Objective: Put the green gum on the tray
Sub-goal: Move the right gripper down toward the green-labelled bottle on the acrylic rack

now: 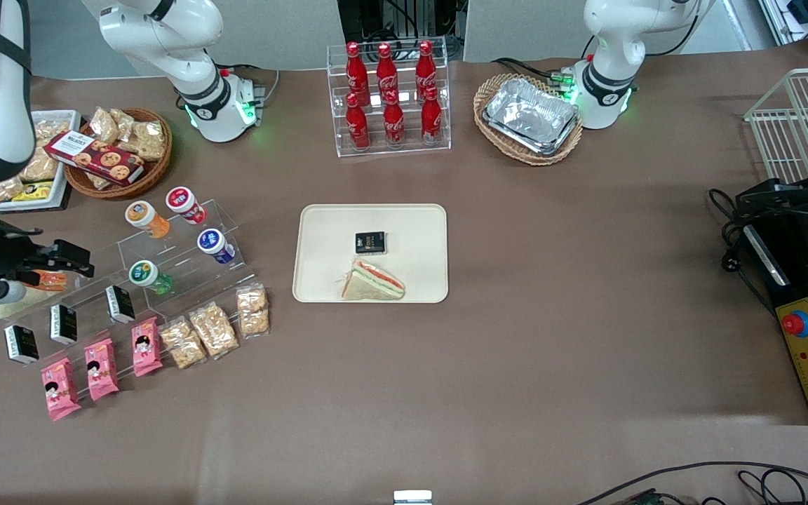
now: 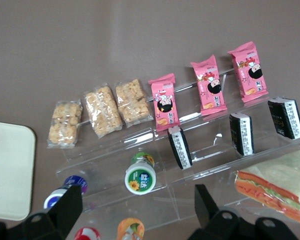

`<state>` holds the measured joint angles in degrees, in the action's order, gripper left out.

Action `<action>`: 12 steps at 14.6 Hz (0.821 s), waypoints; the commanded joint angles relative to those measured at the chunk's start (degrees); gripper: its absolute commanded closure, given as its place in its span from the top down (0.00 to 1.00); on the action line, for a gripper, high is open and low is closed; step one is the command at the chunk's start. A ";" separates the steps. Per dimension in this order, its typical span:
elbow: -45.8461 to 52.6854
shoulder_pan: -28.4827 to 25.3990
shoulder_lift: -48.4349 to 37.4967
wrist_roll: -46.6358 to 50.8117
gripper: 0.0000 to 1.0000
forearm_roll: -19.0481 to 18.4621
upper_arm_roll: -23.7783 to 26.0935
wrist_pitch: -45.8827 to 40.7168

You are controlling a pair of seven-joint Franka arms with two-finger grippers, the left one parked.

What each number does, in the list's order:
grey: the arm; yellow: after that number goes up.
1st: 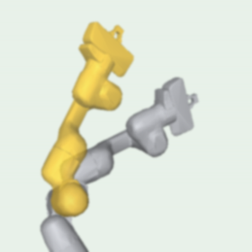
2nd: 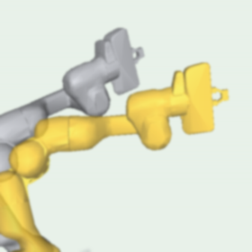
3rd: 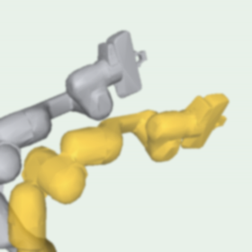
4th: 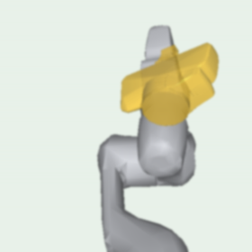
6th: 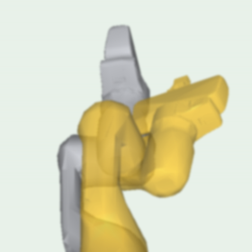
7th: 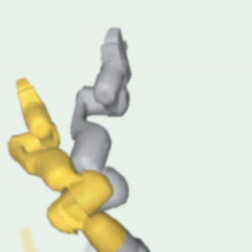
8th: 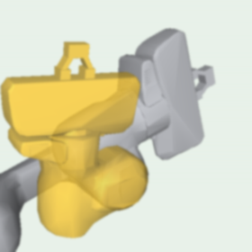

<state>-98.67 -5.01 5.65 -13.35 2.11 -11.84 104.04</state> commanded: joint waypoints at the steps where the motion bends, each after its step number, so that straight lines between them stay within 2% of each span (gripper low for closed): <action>1: -10.80 0.09 -3.71 -1.33 1.00 -0.97 0.06 9.74; 6: -25.14 0.18 -7.23 -2.56 1.00 -1.06 -0.03 22.24; 12: -33.59 0.09 -7.15 -2.56 1.00 -1.23 -0.03 32.62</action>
<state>-127.56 -5.00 0.61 -15.42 1.73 -11.95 132.44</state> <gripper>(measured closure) 0.000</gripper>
